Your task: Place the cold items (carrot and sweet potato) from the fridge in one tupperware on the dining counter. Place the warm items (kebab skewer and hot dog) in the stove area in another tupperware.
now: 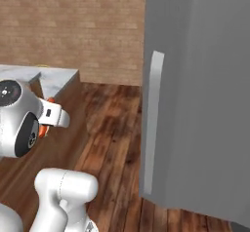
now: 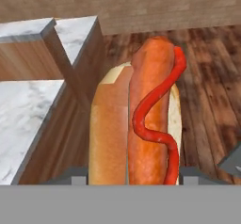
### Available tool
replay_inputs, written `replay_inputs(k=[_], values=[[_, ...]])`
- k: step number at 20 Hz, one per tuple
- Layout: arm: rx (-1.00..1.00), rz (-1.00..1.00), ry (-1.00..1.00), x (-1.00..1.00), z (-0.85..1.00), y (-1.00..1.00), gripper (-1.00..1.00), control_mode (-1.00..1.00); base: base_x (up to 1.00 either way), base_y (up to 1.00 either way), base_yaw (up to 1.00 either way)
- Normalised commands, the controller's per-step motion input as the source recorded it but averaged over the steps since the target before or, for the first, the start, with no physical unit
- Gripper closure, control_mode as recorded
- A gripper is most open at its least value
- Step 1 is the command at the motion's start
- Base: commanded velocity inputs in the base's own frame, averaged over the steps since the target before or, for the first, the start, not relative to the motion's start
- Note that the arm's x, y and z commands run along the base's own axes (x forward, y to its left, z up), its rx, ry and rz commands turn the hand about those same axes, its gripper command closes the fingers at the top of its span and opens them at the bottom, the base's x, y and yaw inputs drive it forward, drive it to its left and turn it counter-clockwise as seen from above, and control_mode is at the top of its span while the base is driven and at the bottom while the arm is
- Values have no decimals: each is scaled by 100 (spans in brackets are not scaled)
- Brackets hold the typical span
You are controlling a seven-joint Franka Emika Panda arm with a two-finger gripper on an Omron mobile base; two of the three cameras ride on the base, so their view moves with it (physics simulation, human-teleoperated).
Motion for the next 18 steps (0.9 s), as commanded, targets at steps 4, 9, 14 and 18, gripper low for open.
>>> replay_inputs(k=[4,9,14,18], values=[[0,0,0,0,0,0,100,100,100,2,14],[0,0,0,0,0,0,100,100,100,35,0],[0,0,0,0,0,0,100,100,100,7,0],[0,0,0,0,0,0,100,100,100,0,1]])
